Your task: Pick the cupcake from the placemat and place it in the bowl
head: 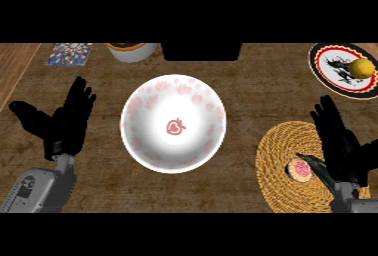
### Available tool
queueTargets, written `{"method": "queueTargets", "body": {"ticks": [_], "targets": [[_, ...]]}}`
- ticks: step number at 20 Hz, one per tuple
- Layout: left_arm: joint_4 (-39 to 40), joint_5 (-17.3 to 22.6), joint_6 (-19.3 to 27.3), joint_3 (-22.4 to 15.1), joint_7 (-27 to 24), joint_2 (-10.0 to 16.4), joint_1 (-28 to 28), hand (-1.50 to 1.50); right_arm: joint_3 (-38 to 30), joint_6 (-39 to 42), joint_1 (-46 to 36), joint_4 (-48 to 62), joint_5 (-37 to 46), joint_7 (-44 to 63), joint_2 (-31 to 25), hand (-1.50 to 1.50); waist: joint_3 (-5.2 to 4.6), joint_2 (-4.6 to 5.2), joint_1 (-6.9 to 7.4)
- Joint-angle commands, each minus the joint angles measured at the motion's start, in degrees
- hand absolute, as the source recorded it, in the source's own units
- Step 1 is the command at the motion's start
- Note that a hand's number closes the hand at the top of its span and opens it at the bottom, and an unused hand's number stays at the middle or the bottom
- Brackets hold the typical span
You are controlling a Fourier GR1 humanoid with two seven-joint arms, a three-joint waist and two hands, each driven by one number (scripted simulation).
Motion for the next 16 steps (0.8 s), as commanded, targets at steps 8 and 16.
{"method": "queueTargets", "body": {"ticks": [8, 16], "targets": [[-1.07, -1.52, -13.08, -3.54, 3.13, 8.68, -0.96, 0.00, 5.16, 13.57, -1.37, -3.08, 19.12, -13.94, -20.12, 1.50, -0.96, -1.84, -0.80], [3.03, -0.28, -20.63, -0.04, -0.63, 10.16, 0.17, 0.00, 8.56, 8.19, 13.98, -6.36, 19.71, -40.09, -6.72, -1.50, -0.52, -1.56, -1.35]]}}
